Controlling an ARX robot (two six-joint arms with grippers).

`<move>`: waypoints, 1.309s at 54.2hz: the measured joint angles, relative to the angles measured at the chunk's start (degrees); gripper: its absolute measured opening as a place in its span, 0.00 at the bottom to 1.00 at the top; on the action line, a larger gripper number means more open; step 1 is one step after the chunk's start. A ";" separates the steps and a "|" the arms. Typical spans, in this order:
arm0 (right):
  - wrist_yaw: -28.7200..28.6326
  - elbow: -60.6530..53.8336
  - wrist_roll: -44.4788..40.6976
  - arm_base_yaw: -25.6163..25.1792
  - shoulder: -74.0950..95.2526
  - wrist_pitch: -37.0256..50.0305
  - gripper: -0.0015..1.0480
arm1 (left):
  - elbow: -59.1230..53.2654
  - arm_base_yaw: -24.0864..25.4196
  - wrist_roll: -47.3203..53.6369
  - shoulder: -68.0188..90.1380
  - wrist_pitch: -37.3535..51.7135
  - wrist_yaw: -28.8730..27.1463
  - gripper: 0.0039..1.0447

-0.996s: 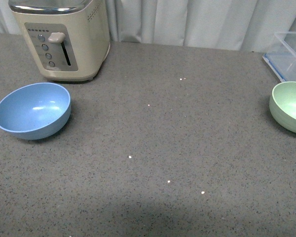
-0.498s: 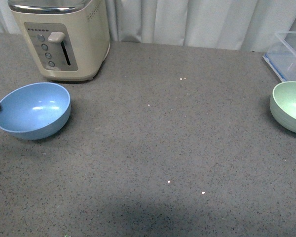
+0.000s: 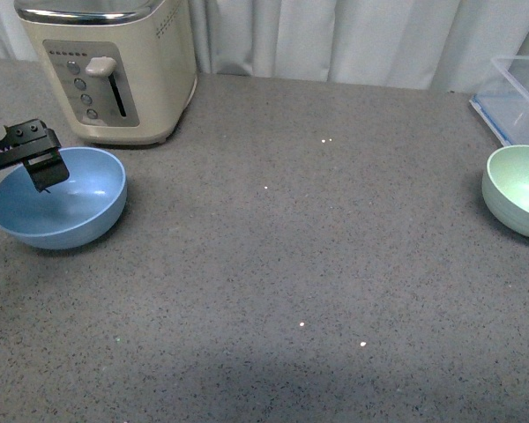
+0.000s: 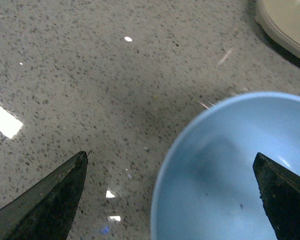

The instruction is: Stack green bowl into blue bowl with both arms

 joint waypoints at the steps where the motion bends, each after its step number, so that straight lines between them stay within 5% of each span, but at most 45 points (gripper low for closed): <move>1: -0.02 0.00 -0.02 0.00 0.00 0.00 0.91 | 0.81 0.35 -0.22 0.61 -0.57 -0.02 0.94; 16: -0.02 0.00 0.00 0.00 0.00 0.00 0.91 | 4.55 1.36 -0.72 4.42 -3.26 0.26 0.93; 53: 0.00 0.00 0.00 0.00 0.00 0.00 0.91 | 5.35 1.92 -1.03 5.16 -3.67 1.36 0.04; 62: -0.02 0.00 0.00 0.00 0.00 0.00 0.91 | 5.27 1.86 -1.01 4.57 -2.91 1.18 0.04; 71: -0.04 0.00 -0.02 0.00 0.00 0.00 0.91 | 5.11 -3.17 -2.99 0.15 -5.03 1.22 0.04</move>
